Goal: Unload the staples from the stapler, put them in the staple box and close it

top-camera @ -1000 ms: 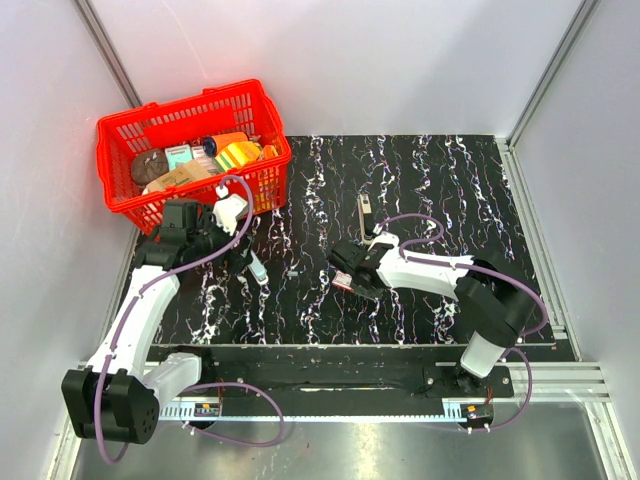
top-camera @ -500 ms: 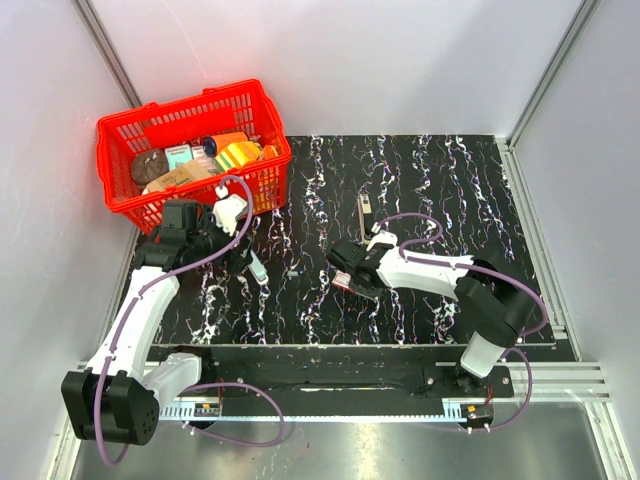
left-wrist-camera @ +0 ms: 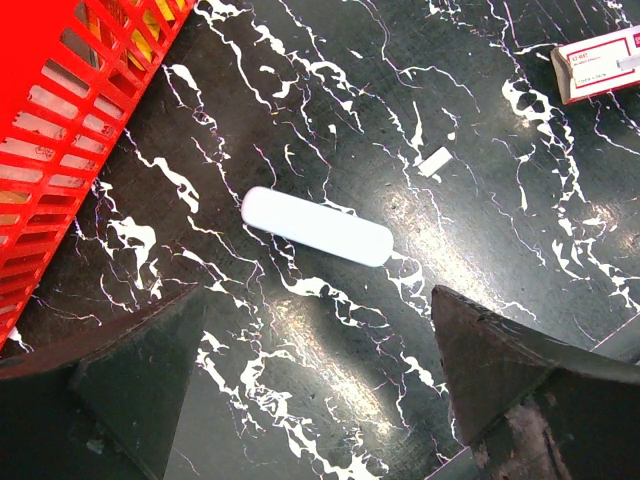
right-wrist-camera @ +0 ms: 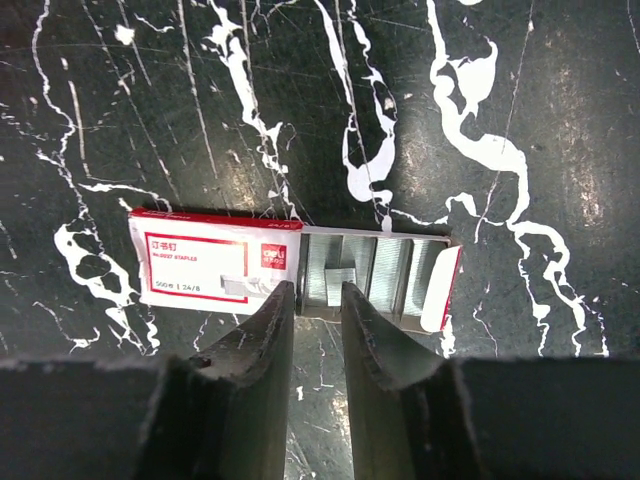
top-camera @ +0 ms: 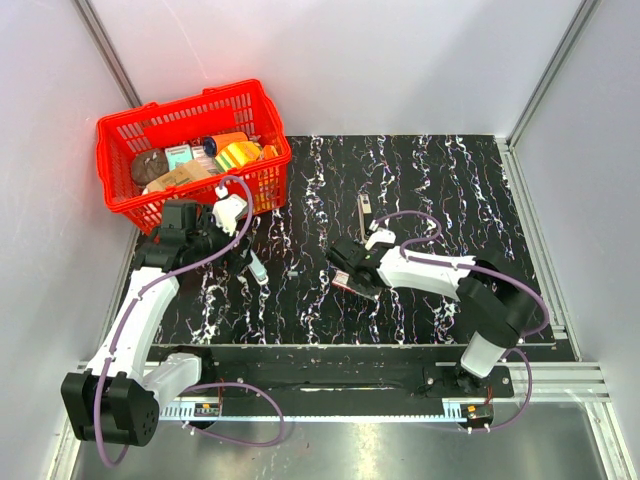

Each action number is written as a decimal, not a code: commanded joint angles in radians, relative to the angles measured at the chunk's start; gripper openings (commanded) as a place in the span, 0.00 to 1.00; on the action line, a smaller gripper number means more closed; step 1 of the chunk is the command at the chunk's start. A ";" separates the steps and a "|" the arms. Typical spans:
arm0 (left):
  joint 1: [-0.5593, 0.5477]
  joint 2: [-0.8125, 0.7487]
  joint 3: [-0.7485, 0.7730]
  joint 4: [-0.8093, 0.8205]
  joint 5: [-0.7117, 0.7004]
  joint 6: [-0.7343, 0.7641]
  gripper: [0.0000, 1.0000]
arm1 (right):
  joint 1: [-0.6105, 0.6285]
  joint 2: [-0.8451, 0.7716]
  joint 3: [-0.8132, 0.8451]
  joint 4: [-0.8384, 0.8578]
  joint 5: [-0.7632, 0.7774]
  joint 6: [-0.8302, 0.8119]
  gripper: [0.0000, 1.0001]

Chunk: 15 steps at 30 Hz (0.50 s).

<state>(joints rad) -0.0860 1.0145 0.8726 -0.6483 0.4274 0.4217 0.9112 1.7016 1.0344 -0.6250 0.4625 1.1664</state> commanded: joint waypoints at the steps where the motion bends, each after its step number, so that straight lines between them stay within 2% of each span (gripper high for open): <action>1: -0.001 -0.021 -0.007 0.032 -0.010 0.011 0.99 | 0.008 -0.077 0.049 0.021 0.050 -0.031 0.30; 5: -0.003 -0.016 0.000 0.032 -0.018 0.009 0.99 | 0.002 -0.089 0.076 0.054 0.084 -0.094 0.29; 15: -0.001 -0.030 0.003 0.024 -0.038 0.012 0.99 | -0.069 0.076 0.188 0.093 0.084 -0.183 0.27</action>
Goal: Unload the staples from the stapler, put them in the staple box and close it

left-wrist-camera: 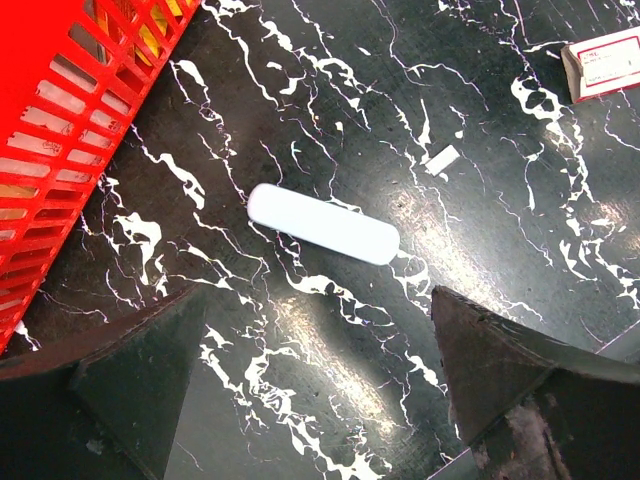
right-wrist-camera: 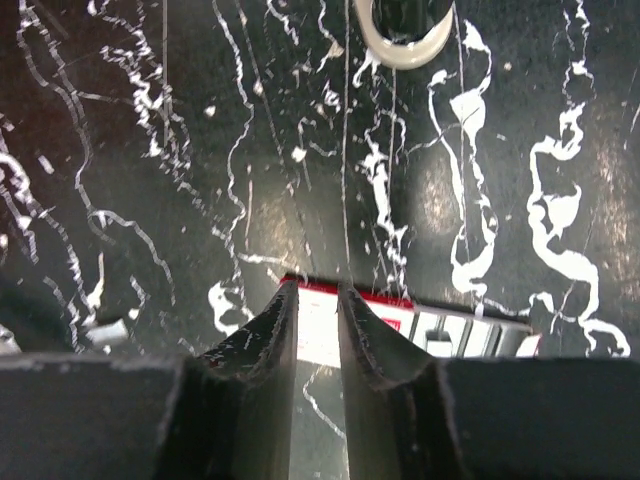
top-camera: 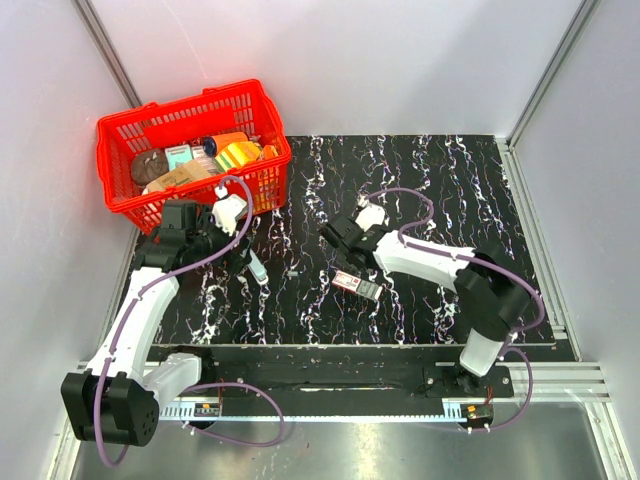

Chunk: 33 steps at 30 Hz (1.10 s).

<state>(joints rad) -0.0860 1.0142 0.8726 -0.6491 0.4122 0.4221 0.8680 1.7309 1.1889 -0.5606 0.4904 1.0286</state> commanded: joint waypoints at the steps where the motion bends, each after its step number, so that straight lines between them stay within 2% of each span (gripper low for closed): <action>1: -0.003 -0.031 0.003 0.023 -0.024 0.014 0.99 | -0.029 0.051 0.031 0.037 0.060 -0.048 0.27; 22: -0.001 -0.042 0.009 0.014 -0.019 0.015 0.99 | -0.035 0.044 -0.137 0.082 0.031 0.001 0.23; 33: -0.001 -0.040 0.016 0.009 -0.023 0.018 0.99 | 0.017 0.016 -0.181 0.073 -0.006 0.050 0.21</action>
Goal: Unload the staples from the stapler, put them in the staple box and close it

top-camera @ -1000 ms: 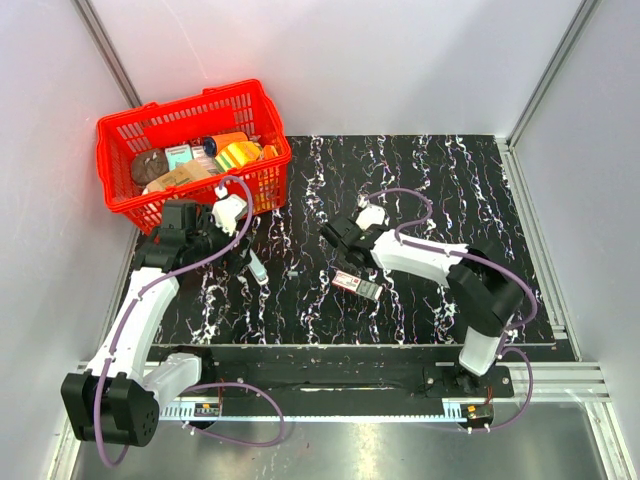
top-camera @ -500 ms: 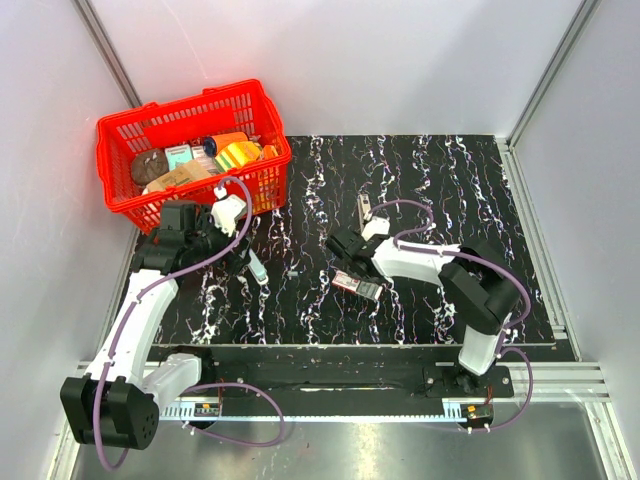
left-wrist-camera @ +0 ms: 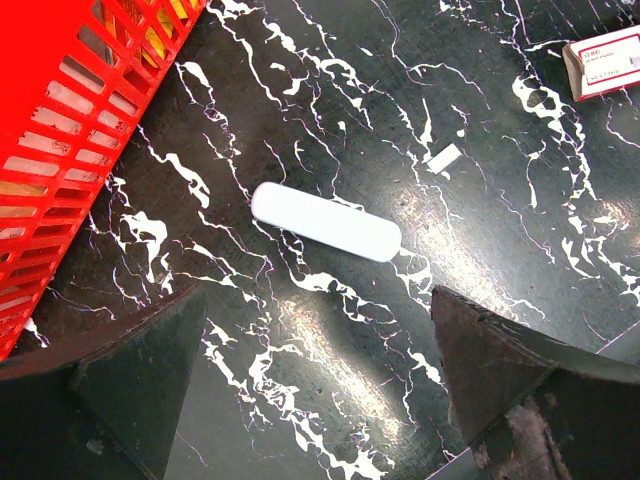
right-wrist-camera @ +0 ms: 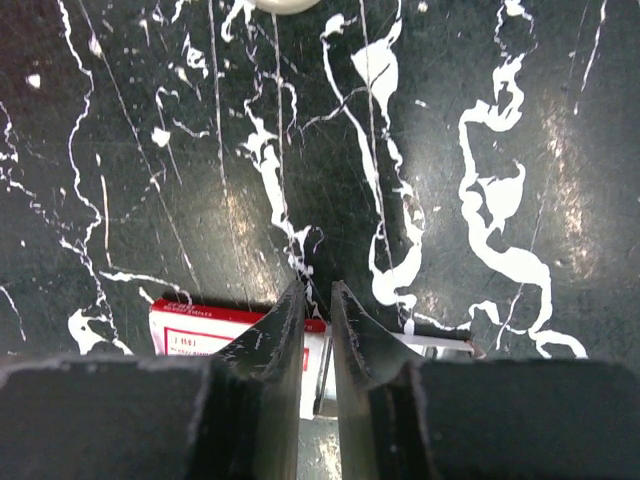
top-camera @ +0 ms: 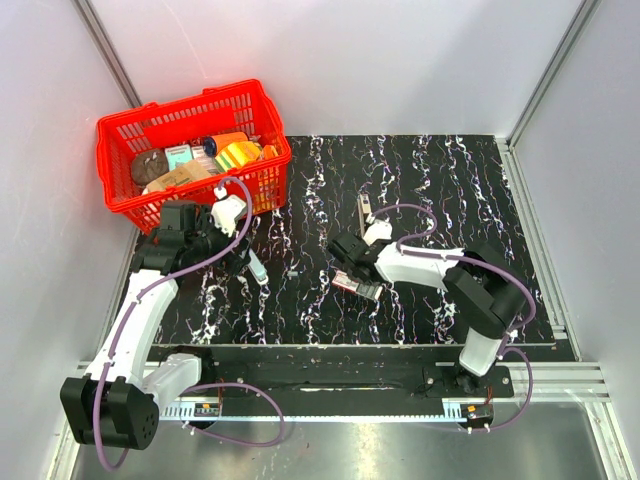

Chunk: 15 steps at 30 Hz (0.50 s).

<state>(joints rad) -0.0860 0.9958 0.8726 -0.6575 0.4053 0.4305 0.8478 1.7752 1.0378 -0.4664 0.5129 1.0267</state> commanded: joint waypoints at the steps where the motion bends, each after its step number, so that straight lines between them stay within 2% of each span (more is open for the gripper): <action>1: -0.003 -0.020 0.016 0.018 -0.016 0.010 0.99 | 0.042 -0.034 -0.039 -0.024 -0.028 0.058 0.21; 11: -0.001 -0.014 0.026 0.018 -0.008 0.005 0.99 | 0.065 -0.085 -0.068 -0.051 -0.022 0.078 0.21; 15: -0.001 -0.011 0.026 0.018 -0.011 0.004 0.99 | 0.065 -0.080 -0.021 -0.066 0.016 0.020 0.22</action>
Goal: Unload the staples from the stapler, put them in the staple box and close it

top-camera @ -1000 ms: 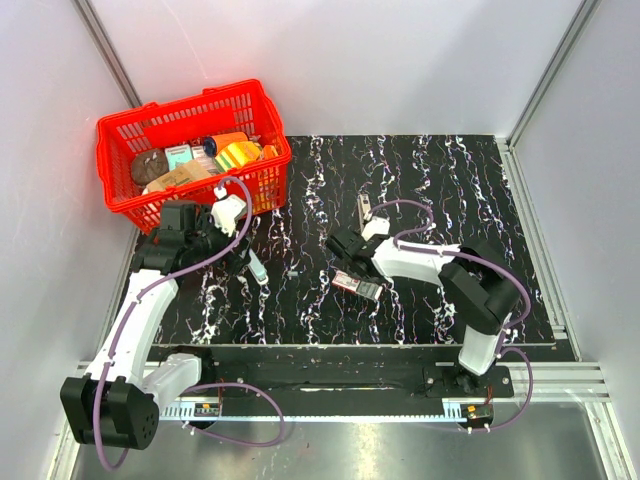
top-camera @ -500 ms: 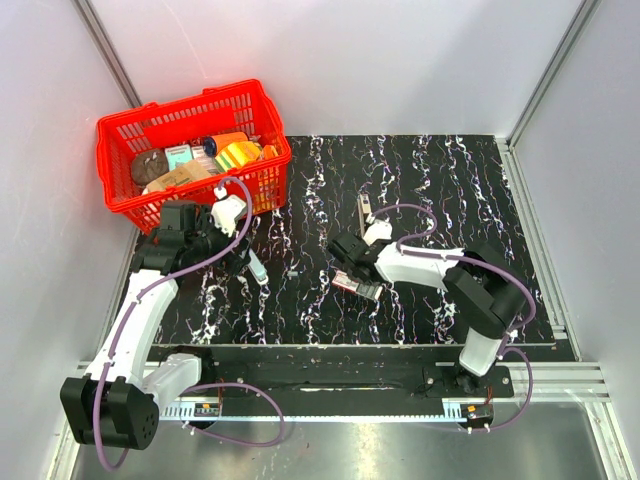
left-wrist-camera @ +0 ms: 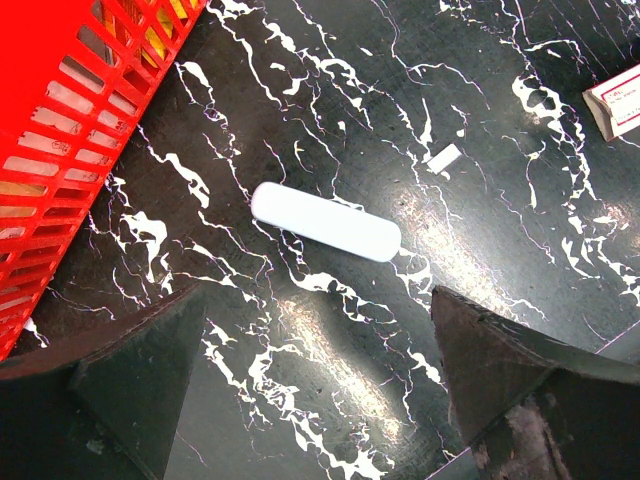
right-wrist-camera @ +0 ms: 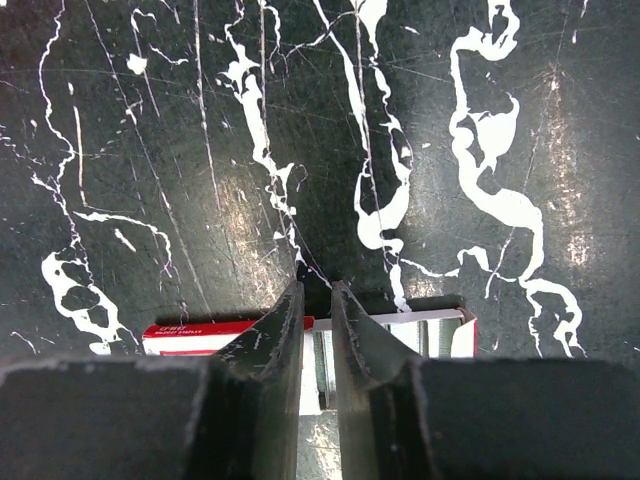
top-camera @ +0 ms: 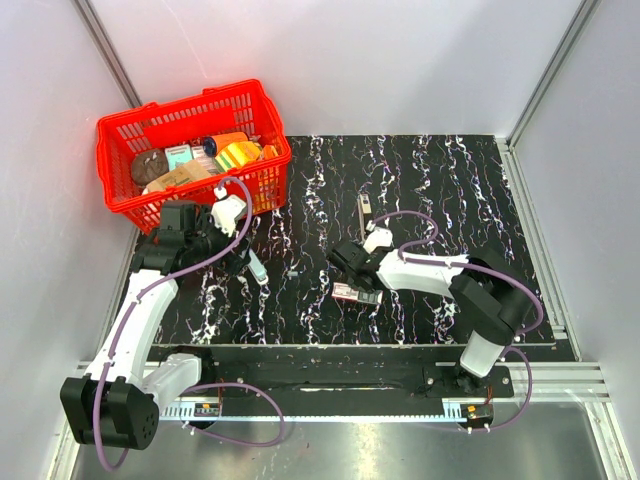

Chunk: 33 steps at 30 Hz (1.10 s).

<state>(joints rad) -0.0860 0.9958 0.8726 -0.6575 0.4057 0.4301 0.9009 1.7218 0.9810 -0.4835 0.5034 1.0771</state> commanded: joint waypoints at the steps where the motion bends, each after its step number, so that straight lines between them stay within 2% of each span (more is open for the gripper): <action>1: -0.003 -0.010 0.026 0.018 -0.016 0.004 0.99 | 0.012 -0.027 0.051 -0.050 0.043 -0.057 0.23; 8: -0.003 -0.020 0.016 0.016 -0.024 0.009 0.99 | 0.012 -0.065 0.130 0.146 -0.002 -0.422 0.31; 11: -0.001 -0.017 0.016 0.016 -0.033 0.012 0.99 | 0.012 -0.080 0.111 0.291 -0.139 -0.601 0.55; 12: -0.003 -0.013 0.016 0.015 -0.030 0.013 0.99 | 0.012 -0.073 0.113 0.316 -0.178 -0.638 0.60; 13: -0.003 -0.014 0.013 0.013 -0.021 0.013 0.99 | 0.012 -0.061 0.136 0.310 -0.196 -0.664 0.61; 16: -0.014 -0.005 0.014 0.013 0.036 0.025 0.99 | 0.010 -0.060 0.163 0.247 -0.146 -0.658 0.57; 20: -0.147 0.061 0.020 0.028 0.009 0.097 0.99 | 0.010 -0.190 0.075 0.327 -0.144 -0.664 0.55; 24: -0.279 0.229 0.060 0.039 -0.044 0.200 0.99 | 0.010 -0.359 -0.002 0.344 -0.132 -0.677 0.51; 29: -0.346 0.450 0.127 0.038 -0.103 0.282 0.99 | 0.007 -0.594 -0.100 0.321 -0.123 -0.663 0.47; 33: -0.394 0.533 0.151 0.071 -0.142 0.294 0.99 | 0.003 -0.709 -0.160 0.306 -0.120 -0.646 0.46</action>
<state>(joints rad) -0.4427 1.4872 0.9649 -0.6365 0.3256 0.6628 0.9031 1.0893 0.8738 -0.1837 0.3580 0.4240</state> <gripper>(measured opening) 0.988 0.467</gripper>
